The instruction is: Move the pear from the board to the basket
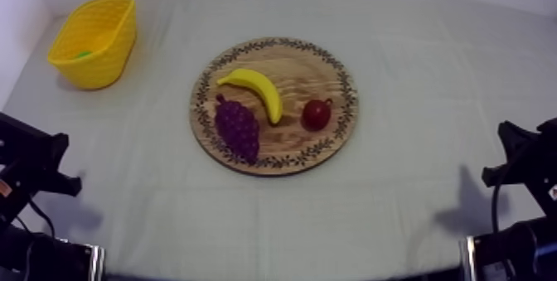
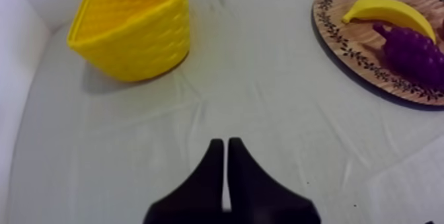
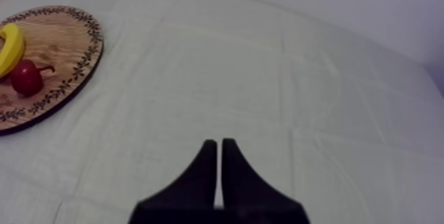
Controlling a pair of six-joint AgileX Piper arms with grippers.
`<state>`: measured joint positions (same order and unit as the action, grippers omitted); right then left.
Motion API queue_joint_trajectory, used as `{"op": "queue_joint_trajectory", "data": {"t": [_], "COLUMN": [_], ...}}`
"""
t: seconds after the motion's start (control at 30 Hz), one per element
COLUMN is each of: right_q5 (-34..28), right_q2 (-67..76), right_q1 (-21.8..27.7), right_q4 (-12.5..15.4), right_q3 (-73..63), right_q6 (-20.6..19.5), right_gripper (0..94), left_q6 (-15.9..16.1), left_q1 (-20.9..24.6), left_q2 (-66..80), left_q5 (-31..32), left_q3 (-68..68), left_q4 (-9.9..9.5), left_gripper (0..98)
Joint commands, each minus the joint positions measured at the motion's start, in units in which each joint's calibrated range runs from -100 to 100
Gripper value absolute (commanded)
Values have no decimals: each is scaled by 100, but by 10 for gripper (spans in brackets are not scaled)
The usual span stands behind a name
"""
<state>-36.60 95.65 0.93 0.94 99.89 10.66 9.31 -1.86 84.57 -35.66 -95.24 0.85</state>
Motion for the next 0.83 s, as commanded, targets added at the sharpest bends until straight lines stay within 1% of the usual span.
{"op": "queue_joint_trajectory", "data": {"t": [0.0,0.1,0.23,0.43,0.5,0.6,0.8], "right_q5": [-1,-1,-1,-1,-1,-1,-1], "right_q2": [2,2,2,2,2,2,2], "right_q1": [-1,-1,-1,-1,-1,-1,-1], "right_q4": [1,1,1,1,1,1,1], "right_q3": [0,0,0,0,0,0,0], "right_q6": [2,1,1,1,1,6,4], "right_gripper": [4,4,4,4,4,4,4], "left_q6": [-164,-363,-666,-1473,-1681,-1824,-1840], "left_q1": [-14,-14,-56,-124,-130,-134,-136], "left_q2": [490,796,1183,1501,1523,1536,1542], "left_q5": [-125,-264,-330,-27,48,102,127], "left_q3": [-127,-151,-164,-323,-364,-393,-407], "left_q4": [-88,-185,-242,-266,-272,-278,-282], "left_gripper": [0,2,1,1,1,1,1]}}
